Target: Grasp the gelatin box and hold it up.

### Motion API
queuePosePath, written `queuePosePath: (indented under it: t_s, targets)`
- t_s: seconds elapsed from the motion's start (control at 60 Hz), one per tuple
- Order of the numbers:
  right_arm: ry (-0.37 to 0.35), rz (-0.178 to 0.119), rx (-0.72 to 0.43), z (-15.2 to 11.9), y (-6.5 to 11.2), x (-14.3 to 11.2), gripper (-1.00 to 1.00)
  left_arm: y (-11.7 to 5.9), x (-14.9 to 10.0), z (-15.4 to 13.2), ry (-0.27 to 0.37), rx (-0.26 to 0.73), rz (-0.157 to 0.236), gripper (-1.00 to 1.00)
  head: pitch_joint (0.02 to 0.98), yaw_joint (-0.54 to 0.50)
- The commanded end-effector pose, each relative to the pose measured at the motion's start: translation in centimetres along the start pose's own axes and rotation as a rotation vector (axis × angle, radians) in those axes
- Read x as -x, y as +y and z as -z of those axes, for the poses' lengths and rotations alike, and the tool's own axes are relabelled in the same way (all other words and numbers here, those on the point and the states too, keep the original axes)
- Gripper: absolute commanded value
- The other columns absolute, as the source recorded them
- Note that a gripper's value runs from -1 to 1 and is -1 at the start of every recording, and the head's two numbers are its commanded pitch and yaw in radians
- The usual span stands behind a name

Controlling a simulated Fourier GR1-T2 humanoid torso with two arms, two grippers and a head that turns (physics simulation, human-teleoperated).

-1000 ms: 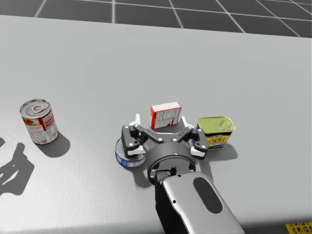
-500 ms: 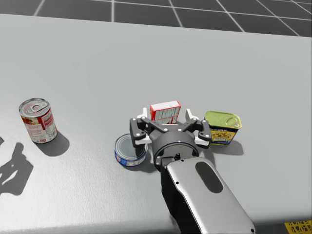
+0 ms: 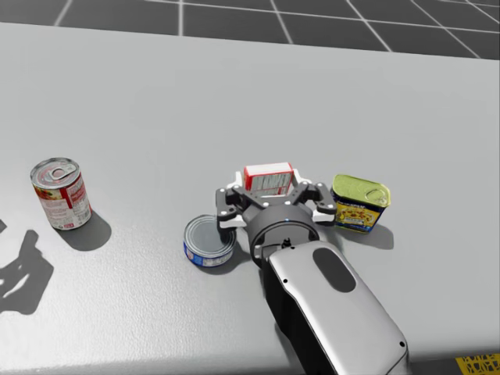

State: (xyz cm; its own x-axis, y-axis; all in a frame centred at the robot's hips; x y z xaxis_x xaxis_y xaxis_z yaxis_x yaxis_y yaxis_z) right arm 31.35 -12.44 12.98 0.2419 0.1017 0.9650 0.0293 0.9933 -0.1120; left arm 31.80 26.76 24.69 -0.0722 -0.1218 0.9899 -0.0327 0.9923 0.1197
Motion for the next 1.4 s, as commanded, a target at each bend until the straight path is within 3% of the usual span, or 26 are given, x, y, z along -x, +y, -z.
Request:
queuePosePath:
  t_s: [0.017,0.033,0.05,0.283,0.75,1.0,1.267,1.4]
  targets:
    - [0.007,-0.031,-0.001,-0.1,-0.4,0.7,-0.05,0.0,0.0,0.0,-0.001,0.000,0.000,-1.00,0.805,-0.19]
    - [0.006,-0.032,-0.003,-0.1,-0.4,0.8,0.78,0.0,0.0,0.0,-0.001,0.000,0.000,-1.00,0.805,-0.19]
    - [0.007,-0.028,-0.005,-0.1,-0.4,0.8,1.00,0.0,0.0,0.0,-0.001,0.001,0.000,-1.00,0.804,-0.19]
    - [0.002,-0.022,-0.002,-0.6,-0.5,0.8,1.00,-0.1,0.0,0.0,0.000,0.003,0.003,-1.00,0.772,-0.18]
    - [-0.032,-0.040,0.019,-0.7,-0.7,1.3,1.00,-0.2,0.1,-0.1,0.001,0.006,0.007,-1.00,0.502,-0.17]
    - [-0.057,-0.047,0.016,-0.7,-0.6,1.4,1.00,-0.3,0.2,-0.1,0.001,0.006,0.010,-1.00,0.482,-0.18]
    - [-0.126,-0.042,0.002,-1.7,-0.6,-1.2,1.00,-0.2,0.1,-0.1,-0.001,0.004,0.010,-1.00,0.471,-0.18]
    - [-0.209,-0.052,0.017,-2.4,-0.7,-3.7,1.00,-0.2,0.1,-0.1,-0.001,0.005,0.010,-1.00,0.471,-0.18]
